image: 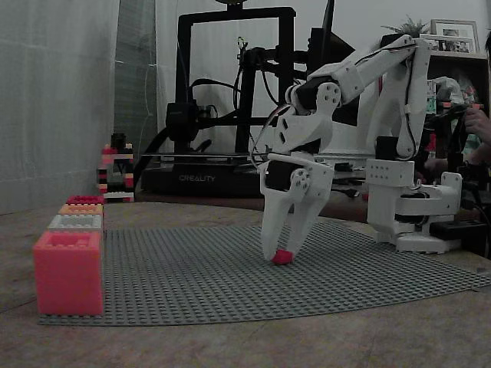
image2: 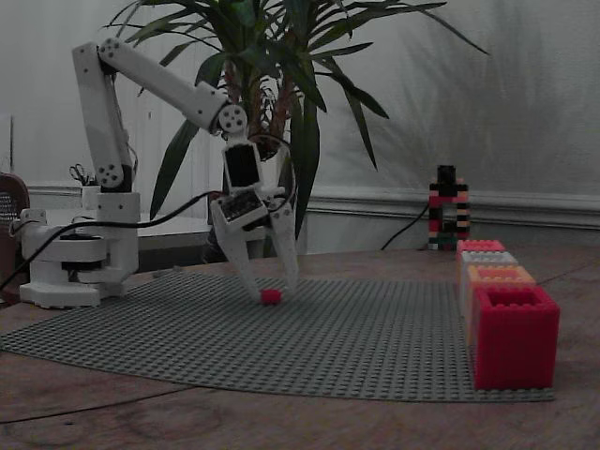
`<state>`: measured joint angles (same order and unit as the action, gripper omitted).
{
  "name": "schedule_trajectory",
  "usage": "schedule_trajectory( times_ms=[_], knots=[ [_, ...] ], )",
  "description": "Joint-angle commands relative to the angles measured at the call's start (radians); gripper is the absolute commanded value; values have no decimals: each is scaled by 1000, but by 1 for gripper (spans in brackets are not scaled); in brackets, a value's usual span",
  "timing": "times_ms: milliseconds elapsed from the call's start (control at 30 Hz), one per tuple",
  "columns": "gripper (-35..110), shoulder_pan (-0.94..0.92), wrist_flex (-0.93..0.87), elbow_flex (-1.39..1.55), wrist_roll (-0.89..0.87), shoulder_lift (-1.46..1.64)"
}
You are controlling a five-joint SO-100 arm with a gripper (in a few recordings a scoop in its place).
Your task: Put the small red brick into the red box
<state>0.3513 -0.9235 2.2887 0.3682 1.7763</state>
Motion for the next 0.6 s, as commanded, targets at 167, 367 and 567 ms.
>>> schedule_trajectory(
  times_ms=[167, 367, 567],
  knots=[
    [10, 25, 15, -44, 6, 8],
    [0, 25, 8, -92, -21, 15],
    [0, -58, -63, -310, -95, 3]
  ],
)
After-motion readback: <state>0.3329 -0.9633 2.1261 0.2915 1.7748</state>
